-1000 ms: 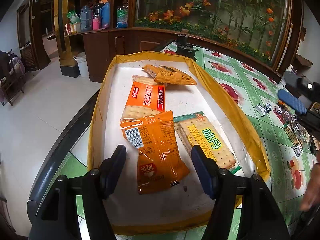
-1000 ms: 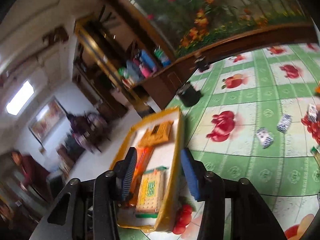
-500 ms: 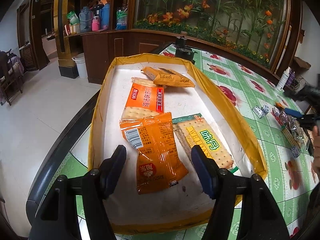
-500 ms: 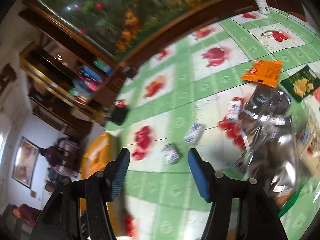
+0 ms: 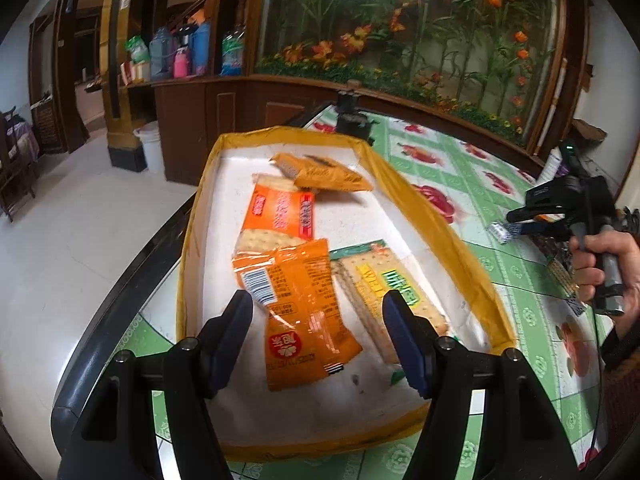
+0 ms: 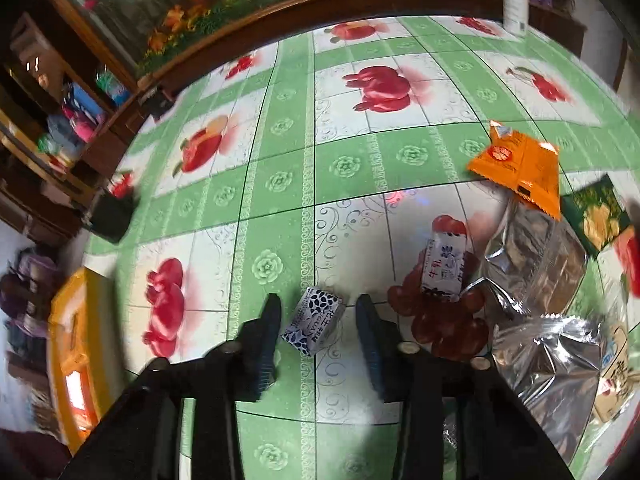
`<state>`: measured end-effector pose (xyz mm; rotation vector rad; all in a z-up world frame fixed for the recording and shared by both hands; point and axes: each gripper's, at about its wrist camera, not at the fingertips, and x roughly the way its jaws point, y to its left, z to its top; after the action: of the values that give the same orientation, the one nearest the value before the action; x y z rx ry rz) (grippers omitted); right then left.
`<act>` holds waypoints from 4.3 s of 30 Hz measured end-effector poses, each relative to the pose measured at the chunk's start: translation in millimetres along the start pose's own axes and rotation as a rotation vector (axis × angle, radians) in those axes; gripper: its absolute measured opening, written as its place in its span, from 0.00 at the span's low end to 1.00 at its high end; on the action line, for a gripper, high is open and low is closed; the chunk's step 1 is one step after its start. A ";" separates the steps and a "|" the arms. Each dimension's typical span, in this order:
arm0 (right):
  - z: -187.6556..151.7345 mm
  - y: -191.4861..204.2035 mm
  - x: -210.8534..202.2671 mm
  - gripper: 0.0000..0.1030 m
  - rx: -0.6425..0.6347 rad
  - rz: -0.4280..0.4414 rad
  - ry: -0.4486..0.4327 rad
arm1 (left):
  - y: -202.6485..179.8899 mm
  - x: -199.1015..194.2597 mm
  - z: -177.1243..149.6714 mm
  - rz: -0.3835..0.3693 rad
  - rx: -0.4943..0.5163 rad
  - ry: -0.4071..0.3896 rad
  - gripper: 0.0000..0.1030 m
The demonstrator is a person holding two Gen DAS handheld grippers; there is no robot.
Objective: Organize snacks
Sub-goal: 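Open both grippers and move them back toward the remaining snacks, then grasp a small white-blue packet with the right gripper while the left grasps another, then carry both small packets over the tray and open both grippers to drop them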
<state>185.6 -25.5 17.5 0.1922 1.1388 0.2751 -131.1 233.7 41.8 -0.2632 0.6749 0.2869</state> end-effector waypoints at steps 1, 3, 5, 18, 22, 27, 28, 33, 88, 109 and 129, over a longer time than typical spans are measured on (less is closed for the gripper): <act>-0.6 1.7 1.0 0.30 -0.012 -0.004 0.001 | 0.0 -1.7 0.6 -0.008 -0.005 -0.001 0.65; -3.9 4.9 3.6 0.27 -0.040 0.030 0.009 | -1.6 -7.5 3.7 -0.042 -0.020 -0.005 0.65; -12.7 12.8 3.1 0.26 -0.094 0.064 0.015 | -6.4 -13.6 8.8 -0.057 -0.019 -0.015 0.66; -61.0 -10.5 -36.0 0.18 -0.149 0.255 -0.026 | -108.6 30.2 56.8 -0.344 -0.003 0.239 0.72; -63.7 -20.7 -31.3 0.18 -0.149 0.255 -0.019 | -147.0 59.7 69.7 -0.292 0.031 0.279 0.72; -57.3 -37.3 -41.1 0.18 -0.066 0.322 -0.044 | -179.8 108.1 78.7 -0.257 0.017 0.368 0.69; -56.6 -39.2 -46.8 0.18 -0.059 0.313 -0.066 | -186.7 118.0 79.7 -0.248 0.025 0.378 0.61; -52.9 -46.1 -61.7 0.18 -0.021 0.317 -0.112 | -199.8 152.5 76.2 -0.189 0.027 0.444 0.50; -108.2 71.1 -77.7 0.22 -0.413 0.404 -0.241 | -59.2 105.8 129.2 -0.139 -0.140 0.117 0.19; -185.8 154.1 -47.7 0.23 -0.715 0.471 -0.108 | -47.3 142.9 114.6 -0.055 -0.049 0.267 0.19; -182.2 150.5 -49.1 0.30 -0.698 0.464 -0.112 | -48.2 138.5 115.9 -0.075 -0.067 0.253 0.36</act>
<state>-17.6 104.2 29.3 -0.1518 0.8186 1.0384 54.9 251.3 46.5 -0.3925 0.9041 0.2057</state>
